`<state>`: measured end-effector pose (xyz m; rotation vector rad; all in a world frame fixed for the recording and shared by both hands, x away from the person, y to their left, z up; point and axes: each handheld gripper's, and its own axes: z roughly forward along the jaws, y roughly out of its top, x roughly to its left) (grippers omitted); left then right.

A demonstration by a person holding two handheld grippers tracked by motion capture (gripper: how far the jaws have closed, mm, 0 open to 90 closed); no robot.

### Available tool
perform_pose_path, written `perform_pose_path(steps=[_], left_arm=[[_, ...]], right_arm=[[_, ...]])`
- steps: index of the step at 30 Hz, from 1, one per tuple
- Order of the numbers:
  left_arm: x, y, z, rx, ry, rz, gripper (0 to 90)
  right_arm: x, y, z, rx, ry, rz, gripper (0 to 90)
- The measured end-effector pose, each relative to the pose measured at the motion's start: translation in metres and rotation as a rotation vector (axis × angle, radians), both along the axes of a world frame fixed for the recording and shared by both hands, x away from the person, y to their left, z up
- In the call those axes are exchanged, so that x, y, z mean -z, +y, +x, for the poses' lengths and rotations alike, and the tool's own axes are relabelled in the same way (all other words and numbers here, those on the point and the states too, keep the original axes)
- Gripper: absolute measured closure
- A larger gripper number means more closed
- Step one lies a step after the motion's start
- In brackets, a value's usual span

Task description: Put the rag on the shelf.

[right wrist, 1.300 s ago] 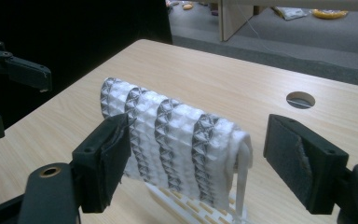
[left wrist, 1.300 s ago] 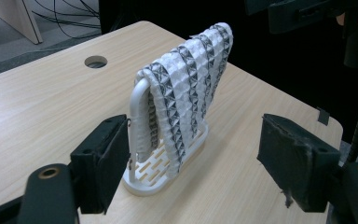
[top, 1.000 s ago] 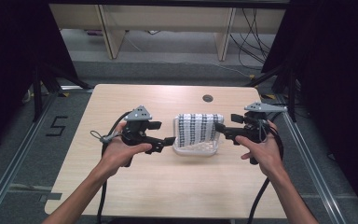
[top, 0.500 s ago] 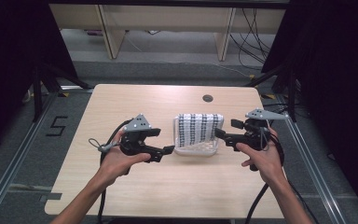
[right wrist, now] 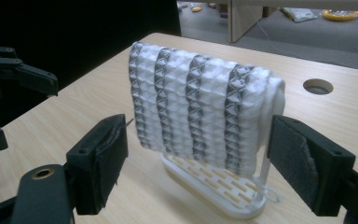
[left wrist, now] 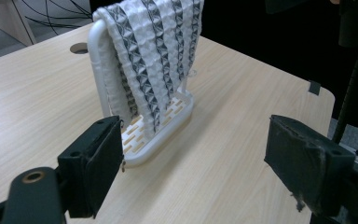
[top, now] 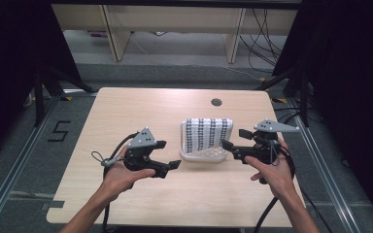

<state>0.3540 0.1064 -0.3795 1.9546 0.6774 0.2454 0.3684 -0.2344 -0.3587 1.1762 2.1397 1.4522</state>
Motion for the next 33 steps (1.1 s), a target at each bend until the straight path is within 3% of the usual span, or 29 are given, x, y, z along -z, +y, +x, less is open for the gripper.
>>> perform_pose_path(steps=[2,5,6,9,10,14,17,18,23,26,27,29,31,32,33], left_arm=[[0.003,0.001,-0.002,0.0,0.001,-0.002,18.4],[0.006,0.003,-0.004,0.002,0.0,-0.006,18.2],[0.006,0.004,-0.005,0.0,0.003,-0.006,18.1],[0.009,0.006,-0.007,0.011,0.002,-0.017,17.9],[0.01,0.006,-0.008,0.01,0.003,-0.022,17.7],[0.013,0.006,-0.01,0.005,0.003,-0.009,17.3],[0.017,0.006,-0.012,0.005,0.001,-0.012,17.2],[0.019,0.006,-0.012,0.011,0.004,-0.017,17.1],[0.025,0.005,-0.015,0.009,0.012,-0.02,16.8],[0.03,0.005,-0.017,0.013,0.014,-0.02,16.6],[0.032,0.006,-0.018,0.017,0.015,-0.024,16.5],[0.036,0.007,-0.019,0.011,0.021,-0.023,16.3],[0.039,0.008,-0.021,0.006,0.021,-0.024,16.1],[0.041,0.01,-0.021,0.014,0.021,-0.031,16.0],[0.043,0.01,-0.022,0.005,0.028,-0.036,15.8]], right_arm=[[0.001,0.001,-0.003,-0.004,0.014,0.009,21.5],[0.003,0.0,-0.005,-0.011,-0.004,-0.007,21.5],[0.003,0.001,-0.007,-0.014,0.021,0.008,21.5],[0.006,-0.001,-0.008,-0.019,-0.013,-0.004,21.3],[0.007,0.0,-0.01,-0.018,0.012,0.019,21.3],[0.01,-0.002,-0.012,-0.022,0.004,0.014,20.7],[0.012,0.0,-0.016,-0.006,0.043,0.032,20.1],[0.013,-0.002,-0.015,-0.017,0.009,0.012,20.2],[0.016,-0.003,-0.02,-0.006,0.017,0.026,20.0],[0.021,-0.004,-0.019,-0.016,-0.017,-0.002,19.8],[0.022,-0.003,-0.022,-0.014,0.02,0.019,19.9],[0.026,-0.004,-0.022,-0.02,0.004,0.004,19.8],[0.028,-0.003,-0.024,-0.019,0.031,0.015,19.8],[0.03,-0.005,-0.024,-0.024,0.013,-0.002,19.8],[0.032,-0.004,-0.025,-0.016,0.022,0.02,19.8]])
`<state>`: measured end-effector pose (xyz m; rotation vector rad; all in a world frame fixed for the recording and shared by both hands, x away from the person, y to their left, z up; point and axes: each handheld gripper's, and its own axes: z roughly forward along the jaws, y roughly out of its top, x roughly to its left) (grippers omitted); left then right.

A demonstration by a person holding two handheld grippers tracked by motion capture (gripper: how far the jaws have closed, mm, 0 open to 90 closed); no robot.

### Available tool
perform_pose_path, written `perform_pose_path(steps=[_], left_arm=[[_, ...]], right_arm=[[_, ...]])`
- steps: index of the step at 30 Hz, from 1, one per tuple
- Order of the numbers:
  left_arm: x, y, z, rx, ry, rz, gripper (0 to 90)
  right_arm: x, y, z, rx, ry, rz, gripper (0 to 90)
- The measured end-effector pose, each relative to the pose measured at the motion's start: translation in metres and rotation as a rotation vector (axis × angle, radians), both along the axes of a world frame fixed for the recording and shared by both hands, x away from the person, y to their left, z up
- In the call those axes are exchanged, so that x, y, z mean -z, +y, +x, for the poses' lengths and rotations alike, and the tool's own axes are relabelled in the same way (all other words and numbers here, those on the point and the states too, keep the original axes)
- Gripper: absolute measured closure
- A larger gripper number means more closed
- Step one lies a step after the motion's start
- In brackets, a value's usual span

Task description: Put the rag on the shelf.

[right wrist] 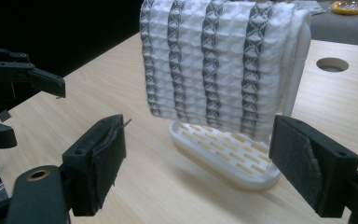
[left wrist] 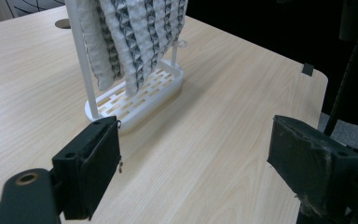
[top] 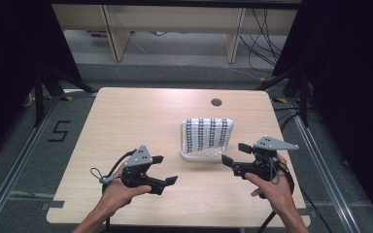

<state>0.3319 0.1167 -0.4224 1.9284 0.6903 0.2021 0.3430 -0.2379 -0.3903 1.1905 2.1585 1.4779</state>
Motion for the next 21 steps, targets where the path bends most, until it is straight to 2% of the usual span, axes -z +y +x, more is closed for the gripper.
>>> perform_pose_path(steps=[1,2,3,4,5,6,7,9,11,12,17,18,20,21], left_arm=[[0.001,0.001,-0.001,-0.004,-0.001,0.011,15.7],[0.003,0.002,-0.001,-0.006,0.003,0.007,15.7],[0.004,0.003,-0.002,-0.004,0.004,0.011,15.6],[0.006,0.003,-0.002,-0.004,0.008,-0.004,15.5],[0.008,0.003,-0.003,-0.002,0.009,-0.001,15.5],[0.009,0.004,-0.004,-0.005,0.007,0.007,15.4],[0.01,0.004,-0.005,-0.007,0.013,0.002,15.4],[0.013,0.004,-0.006,0.001,0.012,-0.002,15.3],[0.016,0.005,-0.008,-0.003,0.02,0.006,15.3],[0.017,0.005,-0.009,-0.001,0.019,0.006,15.3],[0.025,0.007,-0.014,-0.001,0.03,-0.007,15.3],[0.026,0.008,-0.015,-0.004,0.033,-0.002,15.3],[0.028,0.009,-0.017,-0.004,0.037,0.0,15.3],[0.031,0.009,-0.019,-0.007,0.041,-0.01,15.3]], right_arm=[[0.001,0.0,-0.002,-0.003,0.016,0.003,19.8],[0.002,-0.001,-0.001,-0.008,-0.002,-0.007,19.8],[0.003,0.0,-0.003,0.002,0.01,0.004,19.8],[0.005,0.0,-0.003,-0.014,-0.013,-0.005,19.8],[0.005,0.001,-0.005,-0.005,0.018,0.002,19.8],[0.006,0.001,-0.006,-0.004,-0.009,-0.016,19.8],[0.008,0.001,-0.006,-0.009,-0.024,-0.014,19.8],[0.009,0.004,-0.01,-0.019,0.019,-0.002,19.7],[0.012,0.003,-0.01,-0.031,-0.027,-0.03,19.6],[0.014,0.006,-0.011,-0.025,-0.012,-0.009,19.5],[0.02,0.009,-0.015,-0.039,0.003,-0.026,19.0],[0.022,0.011,-0.017,-0.037,0.017,-0.01,18.9],[0.027,0.011,-0.017,-0.049,0.005,-0.025,18.8],[0.028,0.013,-0.019,-0.039,0.032,-0.011,18.8]])
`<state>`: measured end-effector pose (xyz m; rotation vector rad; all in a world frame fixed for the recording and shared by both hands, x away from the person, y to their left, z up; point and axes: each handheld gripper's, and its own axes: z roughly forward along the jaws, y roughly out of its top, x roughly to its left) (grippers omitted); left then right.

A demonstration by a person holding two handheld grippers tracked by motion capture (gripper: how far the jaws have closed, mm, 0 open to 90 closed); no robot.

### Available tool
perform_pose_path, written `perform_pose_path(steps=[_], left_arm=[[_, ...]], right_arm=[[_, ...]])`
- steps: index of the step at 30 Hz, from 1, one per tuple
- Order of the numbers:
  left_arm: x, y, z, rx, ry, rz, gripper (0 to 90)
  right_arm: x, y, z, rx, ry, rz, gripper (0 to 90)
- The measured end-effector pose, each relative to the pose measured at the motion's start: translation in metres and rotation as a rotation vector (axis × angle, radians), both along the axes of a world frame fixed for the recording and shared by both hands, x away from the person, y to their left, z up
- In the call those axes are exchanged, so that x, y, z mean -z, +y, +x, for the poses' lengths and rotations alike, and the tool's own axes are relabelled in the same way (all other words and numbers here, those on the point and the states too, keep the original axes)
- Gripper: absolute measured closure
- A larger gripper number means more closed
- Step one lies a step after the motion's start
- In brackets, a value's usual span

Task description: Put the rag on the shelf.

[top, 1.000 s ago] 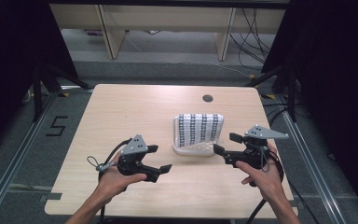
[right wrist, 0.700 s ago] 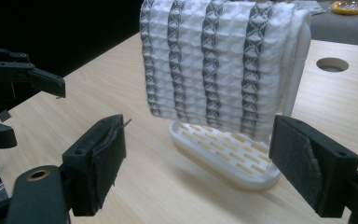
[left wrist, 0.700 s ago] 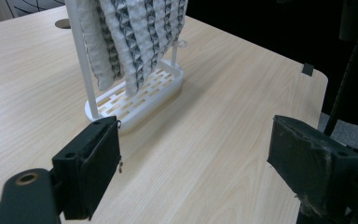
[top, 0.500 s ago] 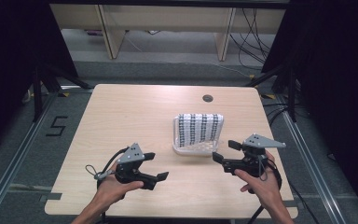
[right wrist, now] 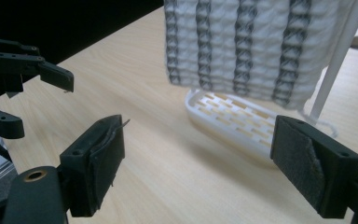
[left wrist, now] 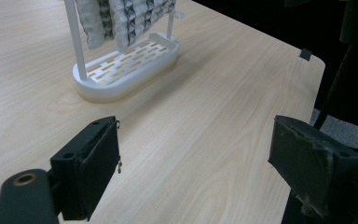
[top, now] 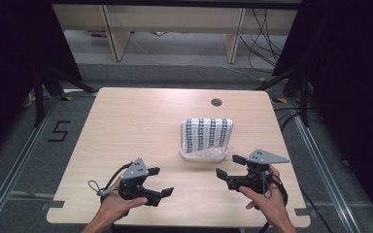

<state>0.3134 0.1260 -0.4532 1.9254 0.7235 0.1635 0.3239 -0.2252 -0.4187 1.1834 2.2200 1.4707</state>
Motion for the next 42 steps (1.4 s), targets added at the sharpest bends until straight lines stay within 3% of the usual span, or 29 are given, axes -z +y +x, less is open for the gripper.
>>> perform_pose_path(steps=[2,8,11,12,13,14,15,20,23,24,26,28,29,31,34,35,36,37,39,42], left_arm=[[0.005,0.002,-0.002,-0.001,0.0,-0.009,15.3],[0.011,0.008,-0.006,-0.015,-0.004,0.001,15.3],[0.015,0.01,-0.009,-0.012,-0.025,0.021,15.3],[0.016,0.011,-0.01,-0.012,-0.037,0.046,15.3],[0.018,0.012,-0.012,-0.014,-0.045,0.054,15.2],[0.02,0.013,-0.013,-0.017,-0.044,0.063,15.2],[0.022,0.013,-0.014,-0.017,-0.038,0.057,15.3],[0.033,0.017,-0.024,-0.009,-0.044,0.118,15.2],[0.04,0.017,-0.029,-0.008,-0.034,0.109,15.2],[0.042,0.016,-0.031,-0.015,-0.031,0.096,15.3],[0.043,0.016,-0.034,-0.025,-0.02,0.107,15.2],[0.046,0.014,-0.036,-0.036,-0.012,0.092,15.2],[0.047,0.013,-0.036,-0.028,-0.016,0.088,15.2],[0.048,0.011,-0.04,-0.029,-0.023,0.121,15.2],[0.049,0.008,-0.045,-0.025,-0.027,0.124,15.3],[0.049,0.009,-0.045,-0.014,-0.033,0.154,15.3],[0.05,0.006,-0.047,-0.018,-0.025,0.124,15.2],[0.05,0.008,-0.047,-0.01,-0.032,0.164,15.3],[0.05,0.006,-0.047,-0.006,-0.024,0.157,15.3],[0.051,0.006,-0.046,-0.01,-0.034,0.16,15.3]], right_arm=[[0.008,0.001,-0.001,-0.017,-0.003,-0.03,18.8],[0.016,0.005,-0.004,-0.032,0.012,-0.032,18.8],[0.02,0.006,-0.007,-0.037,0.024,-0.036,18.8],[0.021,0.007,-0.008,-0.039,0.028,-0.039,18.8],[0.023,0.005,-0.006,-0.052,-0.008,-0.063,18.8],[0.024,0.007,-0.009,-0.042,0.023,-0.056,18.8],[0.027,0.008,-0.01,-0.042,0.015,-0.048,18.8],[0.036,0.008,-0.015,-0.062,0.046,-0.088,18.8],[0.044,0.007,-0.016,-0.079,0.046,-0.1,18.8],[0.045,0.009,-0.019,-0.063,0.074,-0.09,18.8],[0.047,0.008,-0.021,-0.074,0.068,-0.115,18.7],[0.049,0.009,-0.025,-0.059,0.066,-0.125,18.7],[0.051,0.008,-0.025,-0.087,0.055,-0.128,18.7],[0.052,0.008,-0.028,-0.081,0.054,-0.149,18.7],[0.055,0.008,-0.033,-0.099,0.061,-0.144,18.6],[0.057,0.008,-0.034,-0.1,0.058,-0.143,18.5],[0.059,0.008,-0.036,-0.097,0.061,-0.148,18.6],[0.06,0.008,-0.037,-0.1,0.059,-0.16,18.6],[0.063,0.008,-0.039,-0.094,0.047,-0.196,18.8],[0.066,0.01,-0.04,-0.108,0.049,-0.203,18.8]])
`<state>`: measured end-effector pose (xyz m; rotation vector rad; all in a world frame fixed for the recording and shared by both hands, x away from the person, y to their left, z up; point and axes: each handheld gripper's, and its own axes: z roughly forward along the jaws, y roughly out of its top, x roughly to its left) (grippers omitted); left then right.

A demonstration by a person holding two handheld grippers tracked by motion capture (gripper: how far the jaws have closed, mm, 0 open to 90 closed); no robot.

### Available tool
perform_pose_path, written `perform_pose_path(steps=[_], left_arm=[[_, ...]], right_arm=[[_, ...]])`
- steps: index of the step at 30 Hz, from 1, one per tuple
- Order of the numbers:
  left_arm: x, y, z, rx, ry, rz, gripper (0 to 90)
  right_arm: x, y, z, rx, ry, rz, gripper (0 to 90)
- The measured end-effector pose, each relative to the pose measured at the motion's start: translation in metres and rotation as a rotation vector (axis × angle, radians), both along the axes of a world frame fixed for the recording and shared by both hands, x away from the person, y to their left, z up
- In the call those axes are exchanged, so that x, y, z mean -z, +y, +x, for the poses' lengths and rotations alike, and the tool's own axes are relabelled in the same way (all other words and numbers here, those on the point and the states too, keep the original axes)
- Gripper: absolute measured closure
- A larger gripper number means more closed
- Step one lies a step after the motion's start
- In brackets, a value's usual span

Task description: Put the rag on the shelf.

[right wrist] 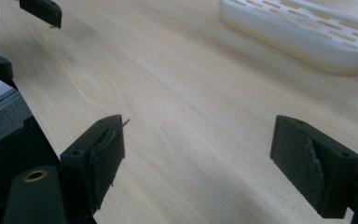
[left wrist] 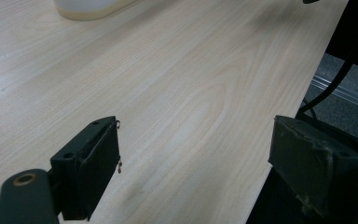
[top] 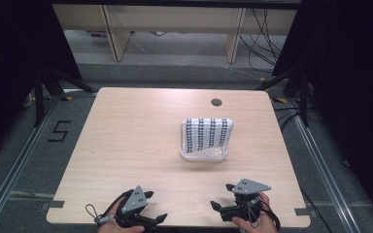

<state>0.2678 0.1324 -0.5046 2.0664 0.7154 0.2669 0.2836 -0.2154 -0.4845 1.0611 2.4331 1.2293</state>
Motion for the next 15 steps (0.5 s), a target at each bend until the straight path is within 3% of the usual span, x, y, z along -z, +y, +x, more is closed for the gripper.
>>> perform_pose_path(steps=[8,9,11,14,15], left_arm=[[-0.0003,0.0035,0.003,-0.019,0.005,-0.006,15.3],[-0.0012,0.0056,0.0042,-0.011,0.0,0.024,15.3],[-0.0005,0.0046,0.0034,-0.029,0.004,-0.012,15.4],[0.0,0.0053,0.0045,-0.034,0.01,-0.017,15.3],[-0.0001,0.0065,0.0062,-0.026,0.005,0.004,15.4]], right_arm=[[0.0033,0.004,-0.0001,-0.018,-0.011,-0.024,19.2],[0.0032,0.0037,-0.0003,-0.012,-0.008,-0.021,19.2],[0.0028,0.0031,-0.0001,-0.013,-0.012,-0.02,19.2],[0.0027,0.0028,-0.0002,-0.004,-0.014,-0.019,19.2],[0.0027,0.0024,0.0002,-0.008,-0.017,-0.024,19.2]])
